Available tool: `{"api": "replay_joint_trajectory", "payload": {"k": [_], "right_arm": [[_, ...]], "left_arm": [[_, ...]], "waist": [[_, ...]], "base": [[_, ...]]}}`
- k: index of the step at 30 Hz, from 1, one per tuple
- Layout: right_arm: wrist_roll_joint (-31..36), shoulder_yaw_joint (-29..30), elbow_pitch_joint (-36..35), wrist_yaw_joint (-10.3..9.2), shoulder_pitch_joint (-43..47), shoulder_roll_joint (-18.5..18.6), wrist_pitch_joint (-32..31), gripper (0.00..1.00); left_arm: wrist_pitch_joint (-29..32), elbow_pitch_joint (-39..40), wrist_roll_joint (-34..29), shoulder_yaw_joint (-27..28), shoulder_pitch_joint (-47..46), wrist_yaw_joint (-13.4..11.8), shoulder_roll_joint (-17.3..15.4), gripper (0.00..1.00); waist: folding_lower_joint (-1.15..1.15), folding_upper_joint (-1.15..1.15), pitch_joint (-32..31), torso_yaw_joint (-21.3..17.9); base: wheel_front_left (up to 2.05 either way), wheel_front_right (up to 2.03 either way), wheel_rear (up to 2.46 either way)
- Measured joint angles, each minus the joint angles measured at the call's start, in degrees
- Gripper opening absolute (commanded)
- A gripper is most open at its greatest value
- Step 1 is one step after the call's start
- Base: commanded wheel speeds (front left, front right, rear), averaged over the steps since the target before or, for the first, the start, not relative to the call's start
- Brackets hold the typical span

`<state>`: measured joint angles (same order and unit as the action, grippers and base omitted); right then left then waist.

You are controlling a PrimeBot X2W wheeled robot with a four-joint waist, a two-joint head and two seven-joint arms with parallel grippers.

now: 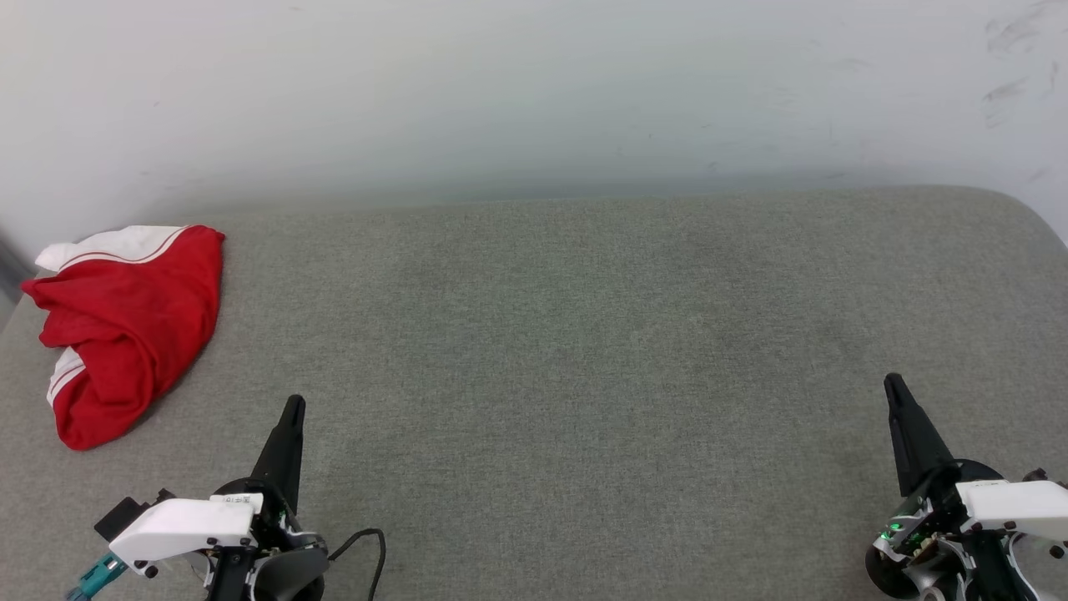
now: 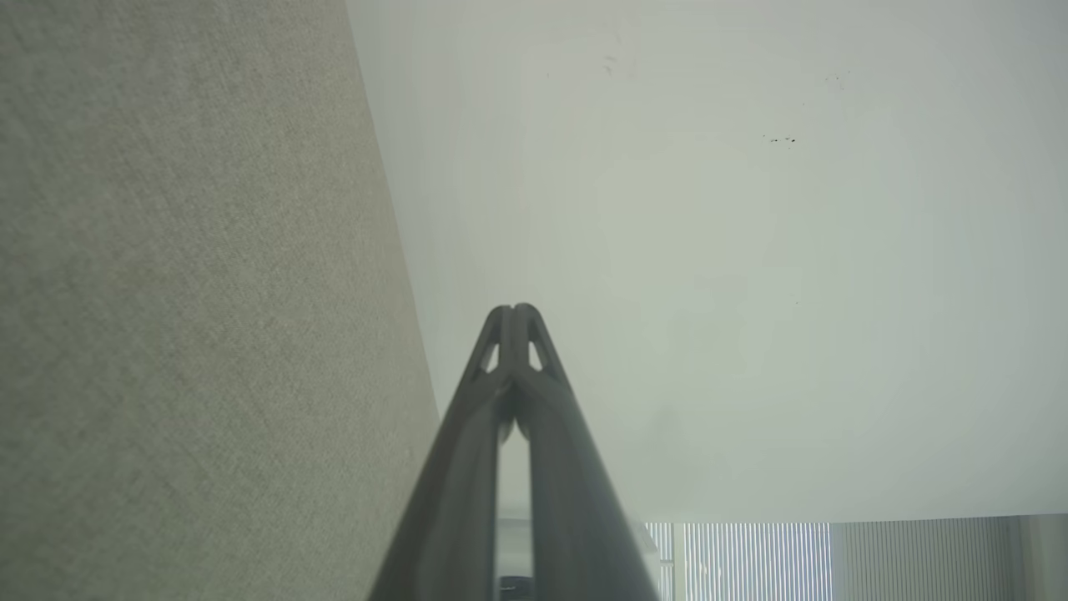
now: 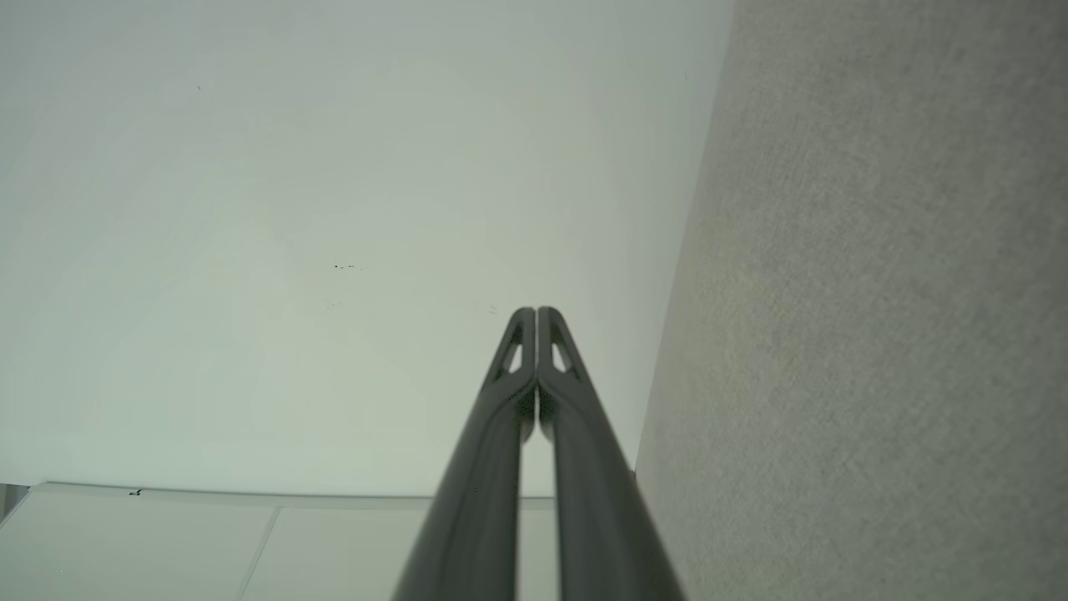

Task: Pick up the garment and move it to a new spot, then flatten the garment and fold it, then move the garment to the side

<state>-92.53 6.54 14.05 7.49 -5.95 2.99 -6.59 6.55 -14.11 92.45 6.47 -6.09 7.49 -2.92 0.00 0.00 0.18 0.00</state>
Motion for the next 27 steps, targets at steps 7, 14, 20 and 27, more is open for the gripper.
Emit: {"api": "replay_joint_trajectory", "payload": {"k": [7, 14, 20, 27], "right_arm": [[0.0, 0.0, 0.0, 0.00, 0.0, 0.0, 0.0, 0.00], [0.0, 0.0, 0.0, 0.00, 0.0, 0.0, 0.0, 0.00], [0.0, 0.0, 0.0, 0.00, 0.0, 0.0, 0.0, 0.00], [0.0, 0.0, 0.0, 0.00, 0.0, 0.0, 0.0, 0.00]], "left_arm": [[0.0, 0.0, 0.0, 0.0, 0.0, 0.0, 0.0, 0.00], [0.0, 0.0, 0.0, 0.0, 0.0, 0.0, 0.0, 0.00], [0.0, 0.0, 0.0, 0.0, 0.0, 0.0, 0.0, 0.00], [0.0, 0.0, 0.0, 0.0, 0.0, 0.0, 0.0, 0.00]], "waist": [[0.00, 0.00, 0.0, 0.0], [0.00, 0.00, 0.0, 0.0], [0.00, 0.00, 0.0, 0.0], [0.00, 0.00, 0.0, 0.0]], "base": [[0.00, 0.00, 0.00], [0.00, 0.00, 0.00], [0.00, 0.00, 0.00], [0.00, 0.00, 0.00]]}}
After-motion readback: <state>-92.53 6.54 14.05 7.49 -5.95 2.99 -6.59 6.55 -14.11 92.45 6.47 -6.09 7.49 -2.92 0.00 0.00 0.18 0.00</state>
